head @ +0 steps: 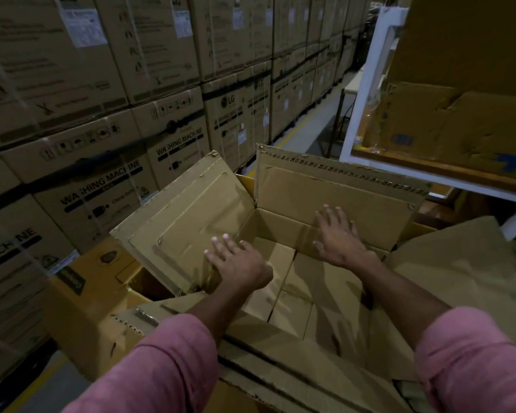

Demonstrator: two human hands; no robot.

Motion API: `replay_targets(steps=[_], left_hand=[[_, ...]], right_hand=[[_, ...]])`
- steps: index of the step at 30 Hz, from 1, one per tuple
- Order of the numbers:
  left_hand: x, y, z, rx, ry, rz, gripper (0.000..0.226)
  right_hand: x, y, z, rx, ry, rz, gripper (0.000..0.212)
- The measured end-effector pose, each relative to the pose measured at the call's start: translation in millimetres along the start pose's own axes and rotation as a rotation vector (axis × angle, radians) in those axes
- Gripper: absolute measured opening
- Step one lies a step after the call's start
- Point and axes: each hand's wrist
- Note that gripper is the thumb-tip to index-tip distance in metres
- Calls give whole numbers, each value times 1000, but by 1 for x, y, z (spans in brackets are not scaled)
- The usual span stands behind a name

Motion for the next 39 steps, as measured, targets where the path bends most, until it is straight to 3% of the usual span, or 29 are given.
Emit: replay_targets(steps=[11,18,26,39], left_hand=[[52,38,29,-59,-217,-45,77],[83,44,56,-61,-401,-108,68],[153,18,108,60,-725,-7,80],[322,-69,260,103,-1104,124,85]], right_hand=[[15,49,30,-31,21,35,74],[31,70,77,-19,-66,63,77],[66,94,147,123,-178,43,77],[224,85,334,317,-497,-15,62]])
Point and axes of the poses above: each hand's wrist, its own z-axis away from the middle knuckle, its own y-axis out of the back of the hand, x = y × z, and after that the axes turned 12 degrees about z, right-handed
